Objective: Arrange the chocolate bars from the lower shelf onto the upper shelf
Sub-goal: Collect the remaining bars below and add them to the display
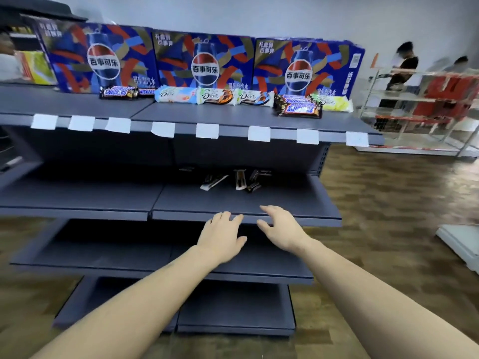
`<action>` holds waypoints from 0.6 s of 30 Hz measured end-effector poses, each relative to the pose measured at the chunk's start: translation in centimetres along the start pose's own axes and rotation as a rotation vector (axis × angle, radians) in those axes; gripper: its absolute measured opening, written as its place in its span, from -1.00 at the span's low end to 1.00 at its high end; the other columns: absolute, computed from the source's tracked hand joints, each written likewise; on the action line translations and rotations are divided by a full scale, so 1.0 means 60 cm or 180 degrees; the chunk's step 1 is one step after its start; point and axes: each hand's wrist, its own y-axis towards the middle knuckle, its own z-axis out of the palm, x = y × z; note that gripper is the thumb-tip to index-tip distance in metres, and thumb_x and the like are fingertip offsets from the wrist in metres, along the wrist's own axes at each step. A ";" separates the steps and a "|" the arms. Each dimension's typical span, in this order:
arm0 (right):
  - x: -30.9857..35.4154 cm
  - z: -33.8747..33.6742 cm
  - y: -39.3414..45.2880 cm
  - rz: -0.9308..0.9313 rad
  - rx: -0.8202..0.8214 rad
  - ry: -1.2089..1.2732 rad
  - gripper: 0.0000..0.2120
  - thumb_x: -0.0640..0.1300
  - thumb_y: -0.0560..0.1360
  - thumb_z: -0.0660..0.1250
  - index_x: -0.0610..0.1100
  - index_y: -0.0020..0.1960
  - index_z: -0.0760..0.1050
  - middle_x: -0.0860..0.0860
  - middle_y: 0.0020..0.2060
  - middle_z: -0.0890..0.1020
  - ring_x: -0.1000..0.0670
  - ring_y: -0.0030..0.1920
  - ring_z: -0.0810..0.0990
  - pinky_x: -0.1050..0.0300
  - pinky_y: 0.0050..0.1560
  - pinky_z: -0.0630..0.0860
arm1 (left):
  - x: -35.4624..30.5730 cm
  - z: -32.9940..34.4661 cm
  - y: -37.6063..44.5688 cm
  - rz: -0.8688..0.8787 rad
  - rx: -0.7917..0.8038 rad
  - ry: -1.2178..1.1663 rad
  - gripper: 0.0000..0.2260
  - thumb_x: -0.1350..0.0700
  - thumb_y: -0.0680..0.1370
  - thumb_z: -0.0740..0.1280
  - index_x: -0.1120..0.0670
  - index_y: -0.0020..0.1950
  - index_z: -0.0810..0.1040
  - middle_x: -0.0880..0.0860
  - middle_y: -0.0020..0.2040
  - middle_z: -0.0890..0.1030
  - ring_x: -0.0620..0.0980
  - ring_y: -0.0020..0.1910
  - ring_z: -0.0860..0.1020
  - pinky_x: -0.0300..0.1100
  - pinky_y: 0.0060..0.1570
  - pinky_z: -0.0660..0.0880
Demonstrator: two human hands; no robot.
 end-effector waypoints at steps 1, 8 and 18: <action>-0.001 0.010 0.015 0.0021 0.0012 0.0018 -0.49 0.05 0.61 0.22 -0.07 0.51 0.27 -0.04 0.47 0.34 -0.04 0.49 0.23 0.08 0.48 0.15 | 0.009 0.007 0.010 -0.0019 0.0001 -0.0018 -0.44 -0.14 0.60 0.19 0.01 0.55 0.15 0.11 0.46 0.29 0.09 0.45 0.23 -0.04 0.38 0.26; -0.015 0.074 0.142 0.0213 0.0206 0.0003 -0.46 0.04 0.60 0.22 -0.07 0.53 0.23 -0.03 0.49 0.30 -0.06 0.50 0.21 0.02 0.48 0.19 | 0.076 0.060 0.106 -0.0107 0.0044 -0.0218 -0.47 -0.12 0.60 0.19 0.01 0.53 0.17 0.09 0.46 0.28 0.08 0.46 0.20 -0.02 0.36 0.28; -0.068 0.198 0.359 0.0441 -0.0253 -0.0745 -0.39 0.12 0.57 0.22 0.01 0.55 0.14 -0.09 0.56 0.09 -0.19 0.56 -0.09 -0.17 0.52 -0.03 | 0.244 0.171 0.289 -0.0459 -0.0015 -0.0434 -0.47 -0.08 0.59 0.21 0.03 0.53 0.19 0.12 0.49 0.19 0.14 0.43 0.19 0.05 0.29 0.37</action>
